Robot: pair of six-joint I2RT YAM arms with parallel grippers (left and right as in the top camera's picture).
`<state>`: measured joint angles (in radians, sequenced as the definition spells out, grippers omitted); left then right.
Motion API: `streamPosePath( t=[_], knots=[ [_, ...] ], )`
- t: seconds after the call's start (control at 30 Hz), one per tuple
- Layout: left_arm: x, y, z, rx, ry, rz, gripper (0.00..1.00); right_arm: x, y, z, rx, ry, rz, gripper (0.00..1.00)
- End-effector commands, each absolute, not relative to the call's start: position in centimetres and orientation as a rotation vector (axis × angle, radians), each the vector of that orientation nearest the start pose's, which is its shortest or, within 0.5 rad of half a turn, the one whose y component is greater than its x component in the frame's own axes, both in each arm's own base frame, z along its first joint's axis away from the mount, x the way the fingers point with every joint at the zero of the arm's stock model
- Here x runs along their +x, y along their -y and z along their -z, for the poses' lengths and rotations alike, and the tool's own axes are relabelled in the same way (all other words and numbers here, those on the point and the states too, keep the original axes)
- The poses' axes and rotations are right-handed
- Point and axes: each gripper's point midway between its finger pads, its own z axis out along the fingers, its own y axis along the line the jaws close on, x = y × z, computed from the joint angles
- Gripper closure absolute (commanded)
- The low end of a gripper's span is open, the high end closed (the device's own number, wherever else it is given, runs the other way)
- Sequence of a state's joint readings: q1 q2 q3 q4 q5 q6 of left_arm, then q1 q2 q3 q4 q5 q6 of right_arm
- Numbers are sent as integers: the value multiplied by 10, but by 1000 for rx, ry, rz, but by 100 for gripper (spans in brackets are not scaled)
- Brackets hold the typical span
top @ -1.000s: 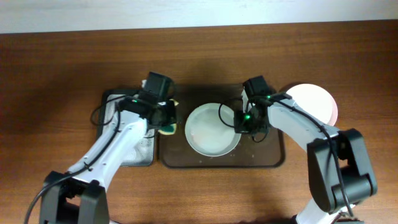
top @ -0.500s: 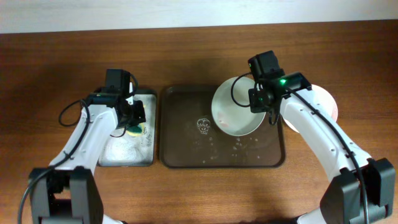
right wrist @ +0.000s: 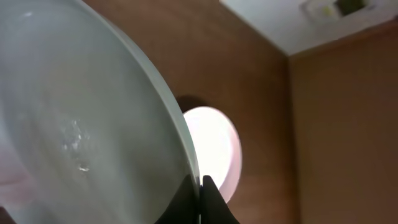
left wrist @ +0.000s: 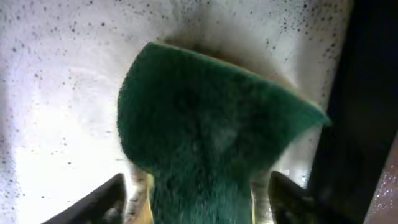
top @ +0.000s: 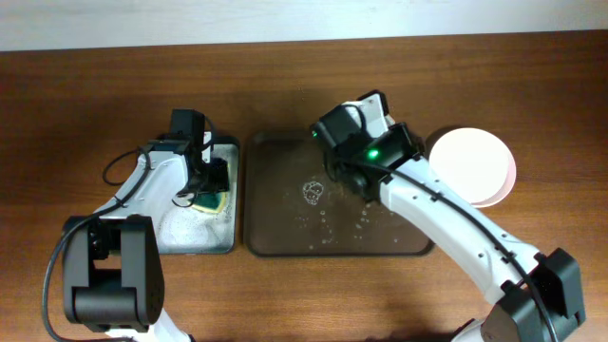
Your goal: Clean dirty plates on tray and stack at the side
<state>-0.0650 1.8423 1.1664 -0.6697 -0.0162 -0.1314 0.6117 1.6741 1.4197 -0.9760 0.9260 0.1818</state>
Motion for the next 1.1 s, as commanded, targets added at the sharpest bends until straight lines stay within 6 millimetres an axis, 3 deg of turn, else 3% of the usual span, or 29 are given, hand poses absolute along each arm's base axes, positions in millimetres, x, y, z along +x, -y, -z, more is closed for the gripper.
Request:
streamPosePath(
  t=[0.0, 0.13, 0.23, 0.3, 0.33, 0.4, 0.47, 0.6, 0.73, 0.87, 1.07],
  knots=[
    [372, 19, -19, -100, -2924, -3, 23, 374, -85, -240, -213, -2198, 986, 96],
    [376, 19, -39, -162, -2878, 12, 14, 376, -74, -241, -108, -2201, 959, 96],
    [380, 20, -61, -159, -2819, 21, 14, 378, -62, -235, 1, -2251, 862, 96],
    [378, 19, -74, -159, -2796, 24, 14, 380, -40, -236, 124, -2277, 807, 96],
    [377, 19, -77, -158, -2794, 25, 6, 380, -33, -236, 149, -2283, 796, 96],
    [373, 19, -80, -158, -2802, 24, 0, 382, -11, -237, 240, -2301, 761, 96],
    [368, 19, -78, -159, -2822, 21, 0, 385, 9, -234, 324, -2333, 691, 96],
    [359, 18, -76, -160, -2857, 16, 0, 387, 54, -204, 549, -2484, 352, 96],
    [359, 20, -76, -158, -2858, 26, 0, 376, 97, -186, 762, -2535, 122, 96],
    [359, 20, -76, -159, -2859, 26, 0, 356, 137, -161, 960, -2562, 36, 96],
    [359, 20, -76, -158, -2858, 25, 0, 337, 161, -118, 1120, -2637, -36, 96]
  ],
)
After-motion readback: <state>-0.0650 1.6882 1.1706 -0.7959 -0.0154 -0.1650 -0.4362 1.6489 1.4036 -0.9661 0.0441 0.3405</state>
